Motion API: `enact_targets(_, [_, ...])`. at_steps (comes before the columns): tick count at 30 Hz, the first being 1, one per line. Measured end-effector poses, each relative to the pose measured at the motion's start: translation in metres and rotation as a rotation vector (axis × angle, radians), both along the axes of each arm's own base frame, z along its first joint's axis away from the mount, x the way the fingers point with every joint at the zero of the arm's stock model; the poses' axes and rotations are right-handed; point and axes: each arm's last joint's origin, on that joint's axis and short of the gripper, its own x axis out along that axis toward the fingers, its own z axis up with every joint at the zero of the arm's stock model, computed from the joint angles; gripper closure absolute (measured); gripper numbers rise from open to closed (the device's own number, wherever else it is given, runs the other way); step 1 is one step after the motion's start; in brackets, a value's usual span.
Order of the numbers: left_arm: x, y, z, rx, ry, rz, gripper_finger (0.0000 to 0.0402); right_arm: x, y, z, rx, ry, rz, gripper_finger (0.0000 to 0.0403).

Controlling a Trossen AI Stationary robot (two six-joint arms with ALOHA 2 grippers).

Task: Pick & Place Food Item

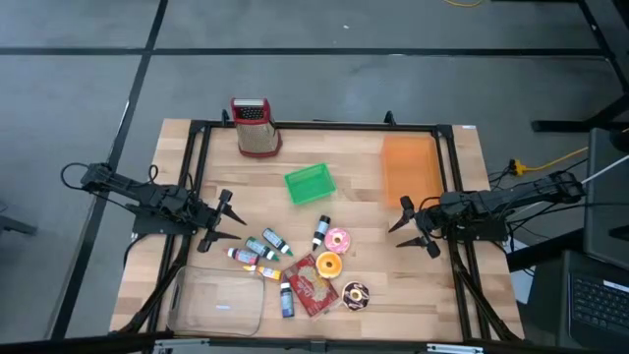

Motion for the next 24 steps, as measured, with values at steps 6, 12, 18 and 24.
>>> enact_targets(6, [0.0, 0.0, 0.0, 0.0, 0.0, 0.0, 0.0212, 0.0, 0.0, 0.0, 0.0, 0.0, 0.0, 0.0176])
enact_targets(12, [0.0, 0.0, 0.0, 0.0, 0.0, 0.0, 0.0212, 0.0, 0.0, 0.0, 0.0, 0.0, 0.0, 0.0176])
enact_targets(18, [0.0, 0.0, 0.0, 0.0, 0.0, 0.0, 0.0212, 0.0, 0.0, 0.0, -0.007, -0.003, 0.003, 0.0176])
enact_targets(24, [0.0, 0.0, 0.0, 0.0, 0.0, 0.0, 0.0212, 0.002, 0.0005, 0.0077, -0.049, -0.113, 0.019, 0.0176])
